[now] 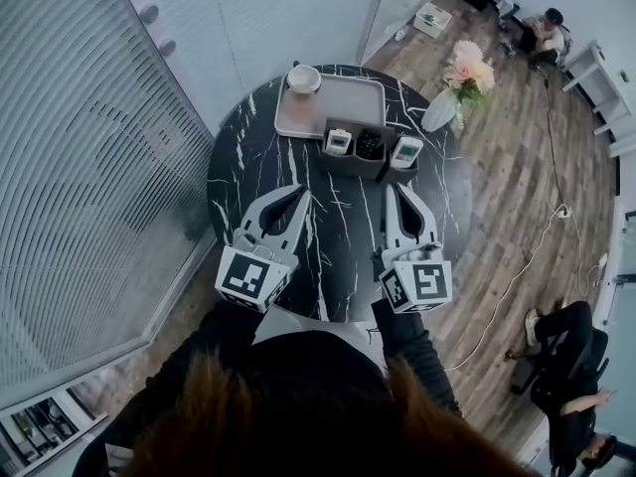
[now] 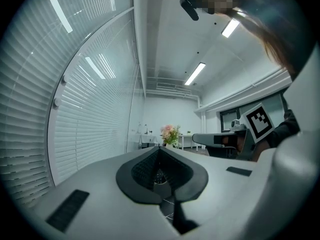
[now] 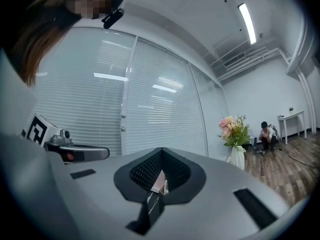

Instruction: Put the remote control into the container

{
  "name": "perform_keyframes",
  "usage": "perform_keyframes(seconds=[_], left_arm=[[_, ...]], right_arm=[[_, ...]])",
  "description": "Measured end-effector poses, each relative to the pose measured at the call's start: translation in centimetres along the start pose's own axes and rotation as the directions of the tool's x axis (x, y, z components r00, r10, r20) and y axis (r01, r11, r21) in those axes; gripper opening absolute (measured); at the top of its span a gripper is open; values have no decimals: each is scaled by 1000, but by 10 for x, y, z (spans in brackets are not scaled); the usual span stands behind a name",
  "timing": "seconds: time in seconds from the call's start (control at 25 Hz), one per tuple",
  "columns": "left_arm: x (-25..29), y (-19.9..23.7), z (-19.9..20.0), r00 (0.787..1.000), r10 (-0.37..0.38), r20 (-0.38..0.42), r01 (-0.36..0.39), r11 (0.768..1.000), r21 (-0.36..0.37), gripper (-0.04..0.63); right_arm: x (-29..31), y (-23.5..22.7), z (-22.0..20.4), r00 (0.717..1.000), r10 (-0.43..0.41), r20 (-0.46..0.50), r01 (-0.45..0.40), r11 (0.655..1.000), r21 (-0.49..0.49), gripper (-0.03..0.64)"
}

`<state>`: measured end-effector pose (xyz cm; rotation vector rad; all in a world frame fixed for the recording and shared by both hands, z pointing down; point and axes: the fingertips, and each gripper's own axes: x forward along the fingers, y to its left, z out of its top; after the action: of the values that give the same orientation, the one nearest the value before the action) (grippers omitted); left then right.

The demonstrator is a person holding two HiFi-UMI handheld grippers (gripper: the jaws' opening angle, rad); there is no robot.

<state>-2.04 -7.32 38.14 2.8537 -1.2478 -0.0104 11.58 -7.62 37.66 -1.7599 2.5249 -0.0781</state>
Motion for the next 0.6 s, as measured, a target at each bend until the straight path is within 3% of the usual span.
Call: perform_keyframes(seconds=[0.32,0.6], left_arm=[[-15,-14,0,1000,0,1,0,1000,-5,-3],[-16,-26,2,1000,-14,6,14,1000,-7,-3]], right_arm=[[-27,23,-8,999,52,-16,-51,998,26,17],[-38,28,-9,999,48,-23,-46,997,56,17]])
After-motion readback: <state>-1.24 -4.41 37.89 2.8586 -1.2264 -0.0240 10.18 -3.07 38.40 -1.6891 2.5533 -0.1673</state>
